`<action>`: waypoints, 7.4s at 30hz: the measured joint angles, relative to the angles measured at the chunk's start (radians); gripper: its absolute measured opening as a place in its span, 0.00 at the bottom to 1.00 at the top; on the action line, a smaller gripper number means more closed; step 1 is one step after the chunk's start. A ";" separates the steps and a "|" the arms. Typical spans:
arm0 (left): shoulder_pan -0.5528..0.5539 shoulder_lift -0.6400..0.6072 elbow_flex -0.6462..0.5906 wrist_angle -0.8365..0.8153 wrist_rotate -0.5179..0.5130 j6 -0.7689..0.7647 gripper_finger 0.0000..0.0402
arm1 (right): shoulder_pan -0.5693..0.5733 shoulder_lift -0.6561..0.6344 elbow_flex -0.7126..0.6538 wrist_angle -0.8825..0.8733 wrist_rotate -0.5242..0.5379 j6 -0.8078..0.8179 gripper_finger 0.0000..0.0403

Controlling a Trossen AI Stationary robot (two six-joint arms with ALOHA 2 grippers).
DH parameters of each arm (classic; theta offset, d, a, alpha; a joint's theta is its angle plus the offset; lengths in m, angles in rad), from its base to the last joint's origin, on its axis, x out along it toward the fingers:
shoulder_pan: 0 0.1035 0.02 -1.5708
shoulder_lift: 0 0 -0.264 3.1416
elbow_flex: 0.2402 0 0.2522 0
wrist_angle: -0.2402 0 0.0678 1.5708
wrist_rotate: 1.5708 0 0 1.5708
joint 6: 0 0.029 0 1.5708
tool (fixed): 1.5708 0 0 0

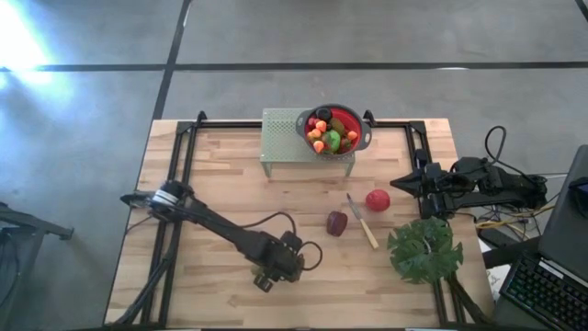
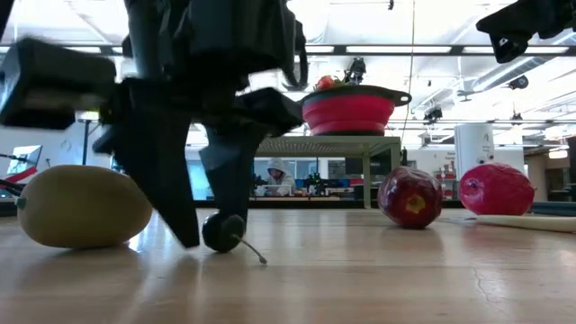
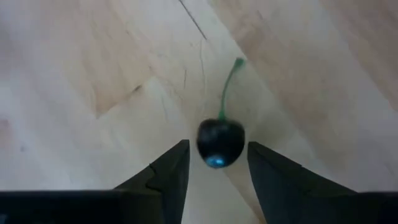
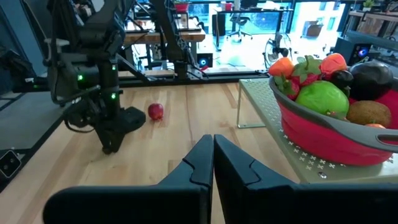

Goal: Pick & Place Fruit
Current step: Put the black cherry into the black strainer bowl on the shelf, then put the red apple into the black strainer bowl on the shelf

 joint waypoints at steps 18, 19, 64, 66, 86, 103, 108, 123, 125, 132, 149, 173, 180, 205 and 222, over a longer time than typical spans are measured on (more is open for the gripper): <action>0.000 0.014 -0.011 0.063 0.003 0.010 0.33 | 0.000 0.000 0.000 0.000 0.000 0.000 0.02; 0.000 0.014 -0.011 0.063 0.003 0.010 0.32 | 0.000 0.000 0.000 0.000 0.000 0.000 0.02; 0.285 0.001 0.407 0.126 0.006 -0.007 0.29 | 0.000 0.000 0.000 0.000 0.000 0.000 0.02; 0.308 0.001 0.431 0.126 0.007 0.016 0.29 | 0.000 0.000 0.000 0.000 0.000 0.000 0.02; 0.551 0.000 0.635 0.140 0.008 0.016 0.30 | 0.000 0.000 0.000 0.000 0.000 0.000 0.02; 0.778 0.000 0.674 0.040 0.008 -0.139 0.30 | 0.000 0.000 0.000 0.000 0.000 0.000 0.02; 0.783 0.000 0.670 0.042 0.007 -0.137 0.33 | 0.000 0.000 0.000 0.000 0.000 0.000 0.02; 0.776 -0.033 0.709 -0.167 0.000 -0.051 0.49 | 0.000 0.000 0.000 0.000 0.000 0.000 0.02; 0.765 -0.053 0.739 -0.289 0.003 -0.048 0.50 | 0.000 0.000 0.000 0.000 0.000 0.000 0.02; 0.693 -0.096 0.773 -0.656 0.006 -0.114 0.50 | 0.000 0.001 0.000 0.000 0.000 0.000 0.02; 0.393 -0.149 0.628 -0.943 -0.057 -0.347 0.43 | 0.000 0.000 0.000 0.000 0.000 0.000 0.02; 0.196 -0.576 -0.280 -0.415 -0.059 -0.506 0.42 | 0.000 0.000 0.000 0.000 0.000 0.000 0.02; 0.196 -0.599 -0.459 -0.289 -0.001 -0.510 0.43 | 0.000 0.000 0.000 0.000 0.000 0.000 0.02; 0.194 -0.593 -0.505 -0.159 0.072 -0.468 0.43 | 0.000 0.000 0.000 0.000 0.000 0.000 0.02; 0.194 -0.593 -0.483 -0.176 0.069 -0.435 0.43 | 0.000 0.010 0.000 0.084 0.013 -0.046 0.02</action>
